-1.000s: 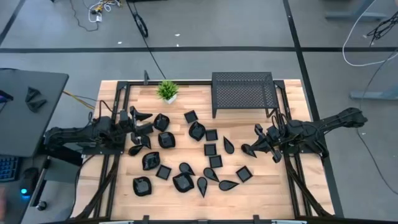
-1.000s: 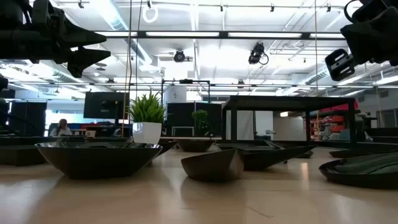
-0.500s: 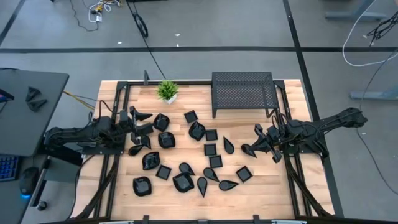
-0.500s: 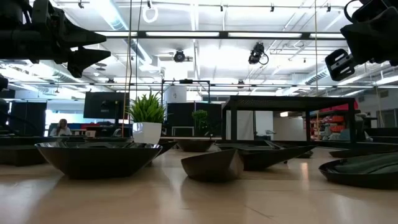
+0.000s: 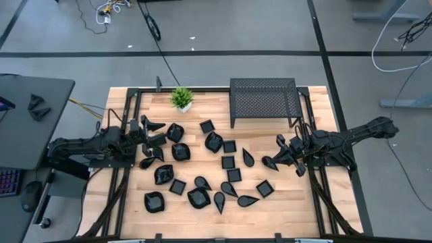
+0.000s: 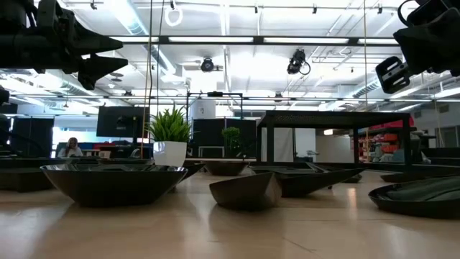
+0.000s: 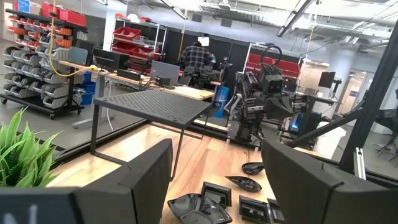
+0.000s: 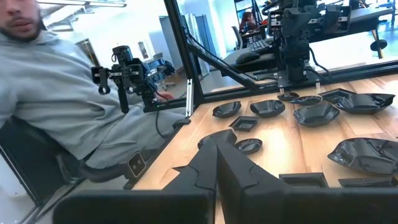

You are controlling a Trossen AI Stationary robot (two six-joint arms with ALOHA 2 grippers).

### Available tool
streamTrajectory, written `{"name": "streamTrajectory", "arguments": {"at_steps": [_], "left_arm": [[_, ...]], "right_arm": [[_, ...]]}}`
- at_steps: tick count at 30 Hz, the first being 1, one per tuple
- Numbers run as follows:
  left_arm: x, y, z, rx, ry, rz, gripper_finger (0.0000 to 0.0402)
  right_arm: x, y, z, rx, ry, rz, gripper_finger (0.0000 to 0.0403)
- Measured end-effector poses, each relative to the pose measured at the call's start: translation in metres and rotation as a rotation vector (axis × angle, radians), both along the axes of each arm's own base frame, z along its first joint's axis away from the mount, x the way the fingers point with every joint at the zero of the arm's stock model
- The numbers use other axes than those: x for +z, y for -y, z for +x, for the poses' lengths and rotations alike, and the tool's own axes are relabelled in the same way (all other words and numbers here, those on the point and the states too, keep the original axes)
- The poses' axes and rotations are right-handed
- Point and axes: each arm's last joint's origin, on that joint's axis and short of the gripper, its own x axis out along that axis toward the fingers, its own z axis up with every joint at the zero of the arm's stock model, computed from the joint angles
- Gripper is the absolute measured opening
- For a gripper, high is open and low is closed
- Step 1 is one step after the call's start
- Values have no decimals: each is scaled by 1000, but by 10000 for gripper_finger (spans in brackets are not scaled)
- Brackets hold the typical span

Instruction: Pick & Place Mini shaped plates

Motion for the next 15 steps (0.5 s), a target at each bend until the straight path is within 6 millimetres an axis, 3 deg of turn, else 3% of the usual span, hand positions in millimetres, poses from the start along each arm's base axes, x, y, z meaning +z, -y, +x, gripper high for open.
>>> {"name": "streamTrajectory", "arguments": {"at_steps": [4,8,12,15], "left_arm": [[0,0,0,0,0,0,252],[0,0,0,0,0,0,252],[0,0,0,0,0,0,252],[0,0,0,0,0,0,252]], "right_arm": [[0,0,0,0,1,-1,9],[2,1,0,-30,74,-123,9],[17,3,-1,-91,236,-123,9],[36,6,-6,-169,393,11,9]]}}
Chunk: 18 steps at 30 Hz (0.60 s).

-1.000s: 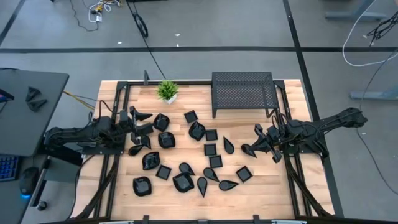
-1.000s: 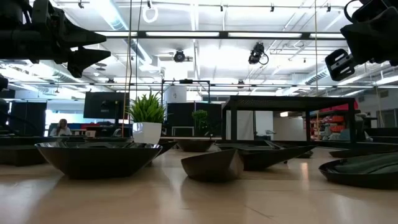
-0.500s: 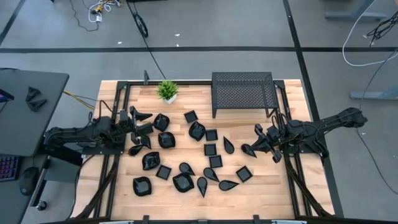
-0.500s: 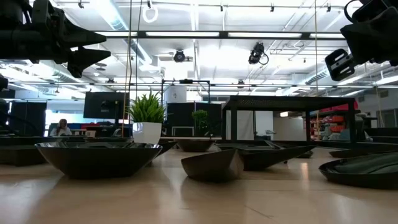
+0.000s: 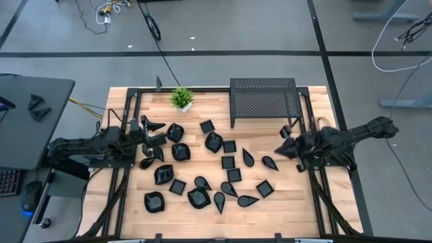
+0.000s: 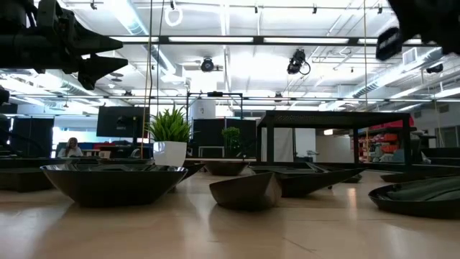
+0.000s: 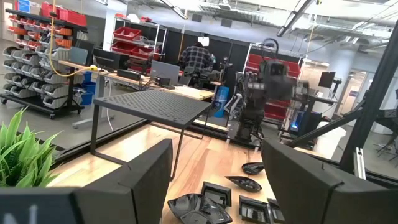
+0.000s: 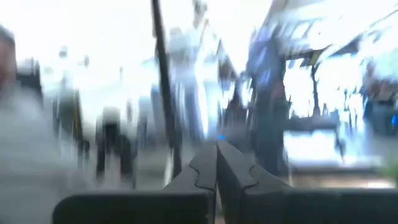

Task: Pick & Place Mini shaped plates
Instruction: Put the black drop-shaped plate on the shelf

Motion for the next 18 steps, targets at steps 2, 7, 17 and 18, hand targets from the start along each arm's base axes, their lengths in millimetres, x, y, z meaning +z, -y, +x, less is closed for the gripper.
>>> {"name": "streamTrajectory", "arguments": {"at_steps": [2,7,17,18], "left_arm": [[0,0,0,0,0,-1,252],[0,0,0,0,1,-1,252],[0,0,0,0,0,0,252],[0,0,0,0,0,0,252]], "right_arm": [[10,4,-4,-78,92,119,9],[15,13,-7,-363,136,197,9],[-3,18,15,-568,-88,315,23],[-4,18,20,-581,-135,311,30]]}}
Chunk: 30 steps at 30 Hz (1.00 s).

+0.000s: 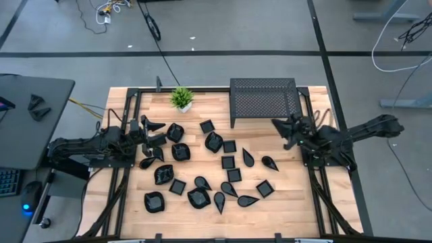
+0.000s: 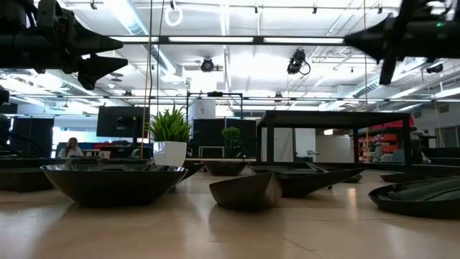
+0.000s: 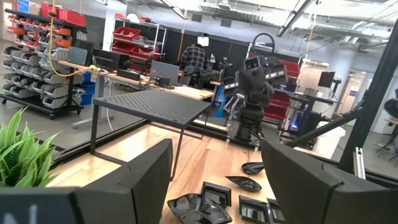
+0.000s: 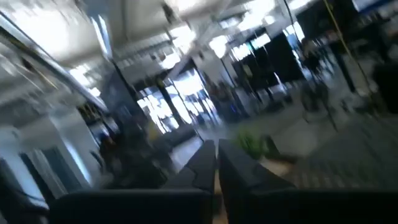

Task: Pick & Place Mini shaped plates
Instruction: Put the black drop-shaped plate on the shelf

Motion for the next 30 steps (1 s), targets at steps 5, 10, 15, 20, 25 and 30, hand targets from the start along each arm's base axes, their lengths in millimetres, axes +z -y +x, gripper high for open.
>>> {"name": "streamTrajectory", "arguments": {"at_steps": [5,10,15,20,25,30], "left_arm": [[0,0,0,0,0,0,252],[0,0,0,0,0,0,252],[0,0,0,0,0,0,252],[0,0,0,0,0,0,252],[0,0,0,0,1,-1,252],[0,0,0,0,0,0,252]], "right_arm": [[6,-5,34,-11,-259,-48,88],[18,-12,74,-2,-517,-143,168],[25,-24,106,24,-771,-137,255],[22,-48,128,123,-966,-101,329],[-3,-61,145,144,-1107,-142,373],[-21,-57,157,127,-1136,-154,383]]}}
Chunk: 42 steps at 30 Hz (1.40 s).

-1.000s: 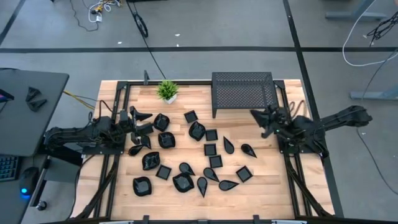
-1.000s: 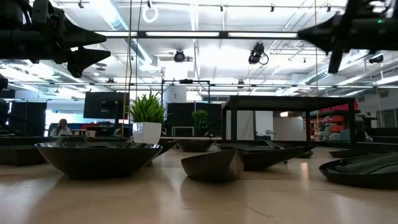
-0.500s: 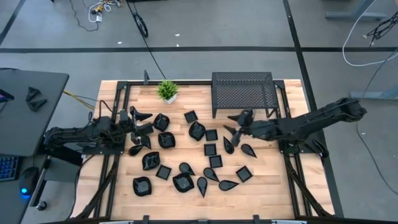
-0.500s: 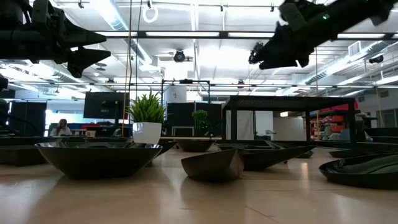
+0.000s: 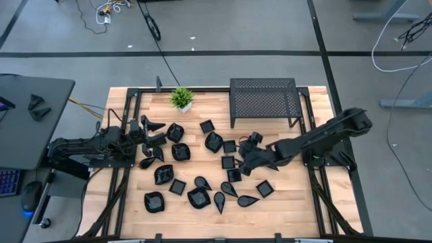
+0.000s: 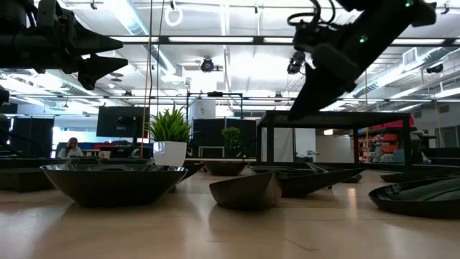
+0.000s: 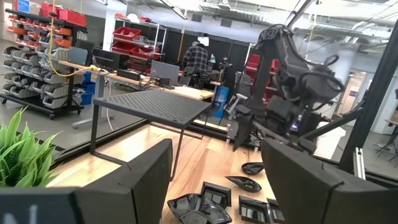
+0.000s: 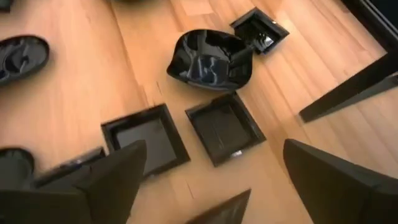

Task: Pick & Place Mini shaped plates
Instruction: Put the black drop-shaped plate on the shelf

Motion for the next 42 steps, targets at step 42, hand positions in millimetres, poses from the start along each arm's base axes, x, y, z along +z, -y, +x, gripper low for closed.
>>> {"name": "streamTrajectory", "arguments": {"at_steps": [42], "left_arm": [[0,0,0,0,0,0,252]], "right_arm": [[-50,-18,-71,-165,124,143,362]]}}
